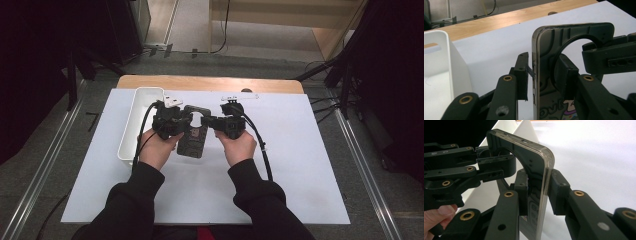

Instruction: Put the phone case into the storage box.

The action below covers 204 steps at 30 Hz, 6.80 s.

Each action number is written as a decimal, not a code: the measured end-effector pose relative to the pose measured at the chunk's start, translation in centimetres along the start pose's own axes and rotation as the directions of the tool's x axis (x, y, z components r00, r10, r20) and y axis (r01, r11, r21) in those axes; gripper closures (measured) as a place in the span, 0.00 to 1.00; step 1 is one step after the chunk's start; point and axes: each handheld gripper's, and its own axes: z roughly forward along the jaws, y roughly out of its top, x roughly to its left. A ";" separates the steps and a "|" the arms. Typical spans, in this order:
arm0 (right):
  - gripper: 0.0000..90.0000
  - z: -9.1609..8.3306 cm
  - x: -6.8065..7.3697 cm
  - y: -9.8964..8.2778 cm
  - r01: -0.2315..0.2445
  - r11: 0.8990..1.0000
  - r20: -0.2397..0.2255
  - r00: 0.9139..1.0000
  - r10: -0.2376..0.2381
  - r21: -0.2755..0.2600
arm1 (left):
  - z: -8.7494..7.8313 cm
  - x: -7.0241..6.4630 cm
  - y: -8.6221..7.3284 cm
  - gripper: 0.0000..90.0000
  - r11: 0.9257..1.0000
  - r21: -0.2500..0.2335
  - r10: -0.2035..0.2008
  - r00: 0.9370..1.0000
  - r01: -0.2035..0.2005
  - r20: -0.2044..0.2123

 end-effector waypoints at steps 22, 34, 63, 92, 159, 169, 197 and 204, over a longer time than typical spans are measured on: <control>0.78 0.0 0.2 -0.1 0.008 1.000 0.006 1.000 -0.008 -0.011 | -0.1 -0.1 0.1 0.79 1.000 -0.005 0.005 1.000 -0.005 -0.003; 0.69 -0.2 0.3 -0.1 0.039 0.999 -0.004 0.999 -0.039 -0.016 | -0.2 0.1 0.1 0.79 1.000 -0.012 0.009 1.000 -0.009 0.000; 0.32 -1.3 -0.6 -1.2 0.240 0.971 -0.039 0.970 -0.240 0.014 | -0.9 0.3 0.4 0.79 1.000 -0.027 0.001 0.999 0.000 0.043; 0.24 -4.3 -1.7 -3.6 0.299 0.954 -0.127 0.947 -0.294 0.019 | -2.2 -0.2 0.3 0.79 1.000 -0.023 0.022 0.994 -0.020 0.105; 0.24 -11.0 -6.8 -12.6 0.341 0.940 -0.118 0.934 -0.337 0.015 | -3.4 0.9 0.9 0.79 1.000 -0.027 0.011 0.986 -0.007 0.164; 0.24 -11.6 -7.7 -13.7 0.341 0.940 -0.103 0.936 -0.336 0.025 | -3.8 1.1 1.2 0.79 1.000 -0.014 0.005 0.982 -0.002 0.190; 0.24 -12.4 -8.8 -14.6 0.315 0.949 -0.090 0.946 -0.311 0.035 | -6.1 2.8 2.7 0.79 1.000 -0.019 0.010 0.976 -0.006 0.216; 0.24 -12.4 -8.9 -14.6 0.309 0.950 -0.086 0.948 -0.305 0.037 | -6.5 3.3 3.2 0.79 1.000 -0.013 0.014 0.975 -0.011 0.220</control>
